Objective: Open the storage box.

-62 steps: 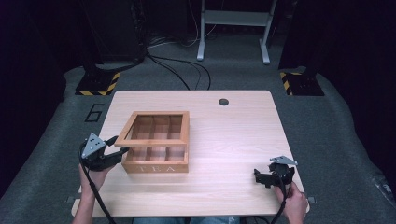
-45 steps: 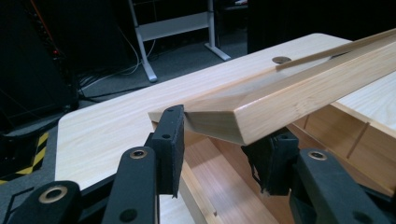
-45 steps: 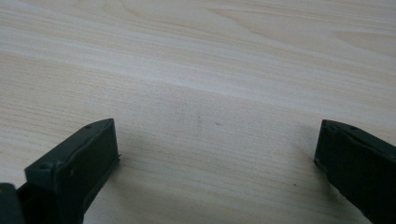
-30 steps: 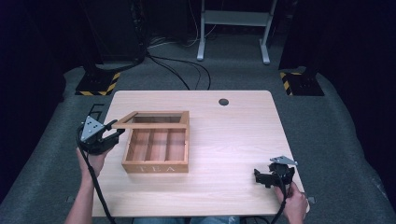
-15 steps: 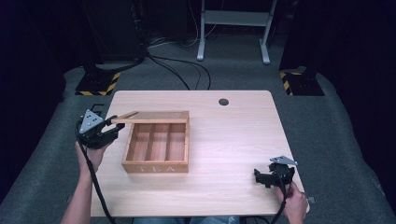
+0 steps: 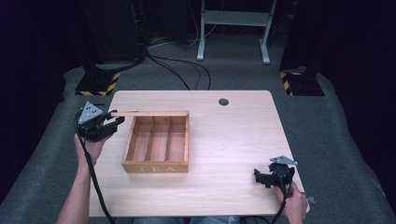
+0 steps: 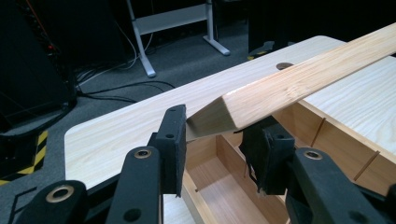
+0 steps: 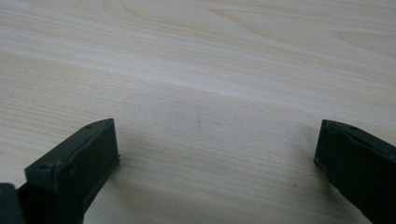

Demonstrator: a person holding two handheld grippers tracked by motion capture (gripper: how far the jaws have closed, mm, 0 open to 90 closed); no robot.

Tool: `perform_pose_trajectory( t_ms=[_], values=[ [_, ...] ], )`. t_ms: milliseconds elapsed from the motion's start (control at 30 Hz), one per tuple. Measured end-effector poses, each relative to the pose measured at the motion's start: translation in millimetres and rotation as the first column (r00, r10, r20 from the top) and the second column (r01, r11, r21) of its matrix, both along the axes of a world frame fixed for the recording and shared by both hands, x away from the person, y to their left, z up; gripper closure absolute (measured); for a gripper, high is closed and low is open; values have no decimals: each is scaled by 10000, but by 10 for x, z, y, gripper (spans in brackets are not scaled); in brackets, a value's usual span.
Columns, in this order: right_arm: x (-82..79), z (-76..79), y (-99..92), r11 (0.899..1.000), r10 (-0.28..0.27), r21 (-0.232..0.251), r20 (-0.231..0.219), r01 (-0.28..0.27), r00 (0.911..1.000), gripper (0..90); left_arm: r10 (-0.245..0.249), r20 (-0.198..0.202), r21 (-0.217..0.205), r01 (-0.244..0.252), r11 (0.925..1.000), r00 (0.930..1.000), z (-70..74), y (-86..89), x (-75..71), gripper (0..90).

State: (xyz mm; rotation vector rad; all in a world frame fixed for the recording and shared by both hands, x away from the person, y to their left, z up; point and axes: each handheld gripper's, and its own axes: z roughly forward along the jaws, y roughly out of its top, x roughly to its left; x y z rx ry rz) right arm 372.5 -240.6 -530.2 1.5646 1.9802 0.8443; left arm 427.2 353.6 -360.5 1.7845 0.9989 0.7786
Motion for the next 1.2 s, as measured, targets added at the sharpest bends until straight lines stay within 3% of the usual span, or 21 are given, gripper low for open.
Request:
perform_pose_trajectory(
  t_ms=[600, 1200],
  values=[
    [0, 0, 0, 10000, -11, 1, -5, 11, 10000, 0, -103, -297, 3, 103, 9999, 9995, 136, 15, 148, 606],
    [-1, 1, 0, 10000, -8, 2, -9, 8, 10000, 0, -112, -308, 30, 113, 9999, 9995, 133, 16, 140, 607]
  ],
)
